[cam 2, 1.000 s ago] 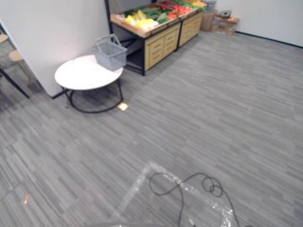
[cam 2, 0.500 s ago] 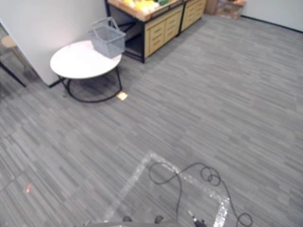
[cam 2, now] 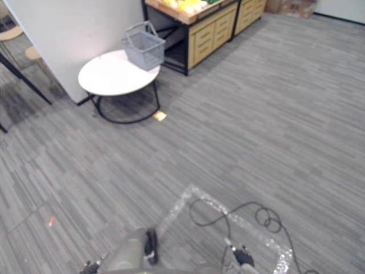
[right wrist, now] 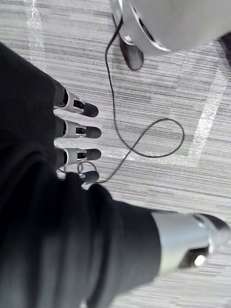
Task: Pick vegetable in the basket
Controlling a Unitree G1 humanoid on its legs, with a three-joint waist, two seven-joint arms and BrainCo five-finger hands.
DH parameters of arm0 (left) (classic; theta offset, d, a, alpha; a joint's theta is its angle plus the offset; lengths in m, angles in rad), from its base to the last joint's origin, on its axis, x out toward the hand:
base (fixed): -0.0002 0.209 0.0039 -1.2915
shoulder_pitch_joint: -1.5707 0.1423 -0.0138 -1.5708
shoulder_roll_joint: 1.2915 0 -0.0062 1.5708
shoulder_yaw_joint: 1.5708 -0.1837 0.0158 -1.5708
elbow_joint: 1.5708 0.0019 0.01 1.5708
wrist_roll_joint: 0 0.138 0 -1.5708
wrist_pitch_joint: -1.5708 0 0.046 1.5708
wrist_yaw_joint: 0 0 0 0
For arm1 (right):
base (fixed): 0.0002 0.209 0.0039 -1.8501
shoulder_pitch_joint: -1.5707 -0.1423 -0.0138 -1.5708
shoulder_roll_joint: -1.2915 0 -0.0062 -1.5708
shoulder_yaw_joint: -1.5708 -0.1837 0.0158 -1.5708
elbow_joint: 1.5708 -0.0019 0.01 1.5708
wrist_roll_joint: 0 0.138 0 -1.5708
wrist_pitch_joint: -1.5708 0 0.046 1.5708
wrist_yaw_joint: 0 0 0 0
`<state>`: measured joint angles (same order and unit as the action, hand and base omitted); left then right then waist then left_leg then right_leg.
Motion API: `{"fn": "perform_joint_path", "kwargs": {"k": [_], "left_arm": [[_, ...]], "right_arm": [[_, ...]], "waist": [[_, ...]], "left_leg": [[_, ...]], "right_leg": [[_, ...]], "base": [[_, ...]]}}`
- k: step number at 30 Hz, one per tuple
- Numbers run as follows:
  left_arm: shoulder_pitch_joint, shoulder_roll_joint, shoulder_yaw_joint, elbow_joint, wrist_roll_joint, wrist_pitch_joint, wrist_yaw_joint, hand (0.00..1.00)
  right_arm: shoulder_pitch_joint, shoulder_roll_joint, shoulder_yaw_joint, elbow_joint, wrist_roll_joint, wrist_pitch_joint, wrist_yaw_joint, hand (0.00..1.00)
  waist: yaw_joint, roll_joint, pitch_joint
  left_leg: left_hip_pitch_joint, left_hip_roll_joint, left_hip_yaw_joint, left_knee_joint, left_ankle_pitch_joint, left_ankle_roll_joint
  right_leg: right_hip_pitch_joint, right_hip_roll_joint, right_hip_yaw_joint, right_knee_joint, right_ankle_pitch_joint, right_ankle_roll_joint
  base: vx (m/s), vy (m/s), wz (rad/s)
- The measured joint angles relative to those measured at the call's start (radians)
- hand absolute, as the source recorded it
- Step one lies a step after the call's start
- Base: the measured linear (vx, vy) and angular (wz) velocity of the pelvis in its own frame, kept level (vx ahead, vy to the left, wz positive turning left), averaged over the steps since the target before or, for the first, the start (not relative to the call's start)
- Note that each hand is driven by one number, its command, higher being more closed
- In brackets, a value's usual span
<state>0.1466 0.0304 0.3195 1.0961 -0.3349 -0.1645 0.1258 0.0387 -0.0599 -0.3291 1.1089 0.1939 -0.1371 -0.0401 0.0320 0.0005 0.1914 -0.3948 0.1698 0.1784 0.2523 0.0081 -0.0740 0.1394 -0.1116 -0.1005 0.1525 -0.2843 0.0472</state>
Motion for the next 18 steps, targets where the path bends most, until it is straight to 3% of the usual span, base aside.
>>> {"fn": "perform_joint_path", "kwargs": {"k": [2,3,4,5,6,9,10,11,12,13,14,15,16,18], "left_arm": [[0.006,-0.008,0.001,0.003,0.000,0.000,0.003,0.00],[0.017,-0.014,0.005,0.015,-0.005,0.000,0.002,0.00],[0.020,-0.009,0.004,0.024,-0.007,0.000,0.000,0.00],[0.020,0.015,0.000,0.037,-0.007,-0.003,-0.003,0.00],[-0.001,0.018,-0.001,0.040,-0.006,-0.005,-0.005,0.00],[-0.007,0.034,-0.003,0.056,-0.005,-0.005,-0.015,0.00],[-0.001,0.041,-0.004,0.058,-0.004,0.001,-0.014,0.00],[0.003,0.042,-0.008,0.058,0.002,0.002,-0.014,0.00],[0.007,0.049,-0.031,0.057,0.005,0.002,-0.015,0.00],[0.009,0.060,-0.069,0.056,0.005,0.002,-0.018,0.00],[0.007,0.065,-0.088,0.056,0.005,0.003,-0.019,0.00],[0.006,0.065,-0.096,0.056,0.005,0.003,-0.020,0.00],[0.011,0.065,-0.115,0.057,0.005,0.003,-0.020,0.00],[0.001,0.060,-0.119,0.056,0.005,0.002,-0.021,0.00]], "right_arm": [[0.001,-0.004,0.019,0.001,0.000,-0.002,-0.001,0.00],[-0.004,-0.008,0.022,0.007,0.000,-0.002,-0.001,0.00],[-0.008,-0.001,0.021,0.012,0.000,-0.002,0.000,0.00],[-0.025,0.020,0.018,0.046,-0.001,-0.003,0.007,0.00],[-0.042,0.031,0.016,0.047,-0.001,-0.004,0.009,0.00],[-0.041,0.035,-0.012,0.051,-0.012,-0.005,0.021,0.00],[-0.040,0.030,-0.033,0.051,-0.031,-0.006,0.026,0.00],[-0.037,0.028,-0.036,0.049,-0.032,-0.006,0.027,0.00],[-0.029,0.027,-0.036,0.047,-0.036,-0.007,0.028,0.00],[-0.017,0.031,-0.033,0.046,-0.036,-0.007,0.029,0.00],[-0.007,0.029,-0.021,0.046,-0.037,-0.007,0.032,0.00],[-0.001,0.027,-0.014,0.046,-0.036,-0.007,0.034,0.00],[0.000,0.018,-0.008,0.022,-0.030,-0.019,0.038,0.00],[0.001,0.005,0.011,0.002,-0.029,-0.030,0.037,0.00]], "waist": [[0.000,0.021,-0.006],[0.003,0.033,-0.013],[0.004,0.028,-0.019],[0.006,-0.020,-0.046],[-0.001,-0.023,-0.056],[0.002,-0.044,-0.072],[0.004,-0.045,-0.074],[0.002,-0.044,-0.076],[-0.001,-0.045,-0.077],[-0.004,-0.048,-0.074],[-0.008,-0.045,-0.070],[-0.012,-0.041,-0.067],[-0.021,-0.026,-0.058],[-0.043,-0.016,-0.056]], "left_leg": [[-0.002,0.036,-0.004,-0.101,0.012,-0.013],[-0.006,0.055,-0.002,-0.082,0.079,-0.022],[-0.008,0.038,0.006,-0.038,0.109,-0.020],[-0.045,-0.002,0.028,0.048,0.046,-0.001],[-0.075,-0.024,0.030,0.095,-0.004,0.019],[-0.053,-0.077,0.055,0.132,-0.057,0.074],[0.002,-0.104,0.059,0.140,-0.100,0.092],[0.029,-0.114,0.061,0.133,-0.122,0.097],[0.100,-0.135,0.071,0.096,-0.162,0.106],[0.177,-0.156,0.085,0.060,-0.188,0.112],[0.239,-0.165,0.083,0.038,-0.201,0.121],[0.288,-0.170,0.084,0.013,-0.207,0.123],[0.418,-0.176,0.085,-0.065,-0.210,0.124],[0.530,-0.174,0.091,-0.134,-0.209,0.123]], "right_leg": [[0.029,-0.003,0.016,-0.001,-0.043,0.032],[0.069,-0.022,0.039,-0.016,-0.081,0.057],[0.087,-0.048,0.052,-0.025,-0.095,0.042],[0.084,-0.093,0.081,-0.029,-0.080,0.001],[0.043,-0.104,0.107,0.018,-0.016,0.007],[-0.003,-0.152,0.169,0.137,0.087,0.034],[-0.040,-0.173,0.186,0.268,0.184,0.044],[-0.067,-0.177,0.199,0.338,0.242,0.059],[-0.128,-0.193,0.201,0.492,0.406,0.089],[-0.208,-0.212,0.195,0.689,0.467,0.105],[-0.267,-0.212,0.171,0.837,0.429,0.062],[-0.300,-0.210,0.144,0.912,0.379,0.044],[-0.368,-0.198,0.048,1.005,0.255,-0.001],[-0.427,-0.195,-0.096,0.946,0.131,-0.015]], "base": [[0.39,0.374,-0.29],[0.51,0.494,-0.39],[0.63,0.524,-0.49],[0.67,0.440,-0.16],[0.55,0.312,-0.07],[0.55,0.320,0.06],[0.51,0.271,-0.14],[0.58,0.314,-0.16],[0.46,0.227,-0.12],[0.54,0.231,-0.11],[0.46,0.160,-0.11],[0.46,0.130,-0.27],[0.37,0.092,-0.24],[0.39,0.075,-0.04]]}}
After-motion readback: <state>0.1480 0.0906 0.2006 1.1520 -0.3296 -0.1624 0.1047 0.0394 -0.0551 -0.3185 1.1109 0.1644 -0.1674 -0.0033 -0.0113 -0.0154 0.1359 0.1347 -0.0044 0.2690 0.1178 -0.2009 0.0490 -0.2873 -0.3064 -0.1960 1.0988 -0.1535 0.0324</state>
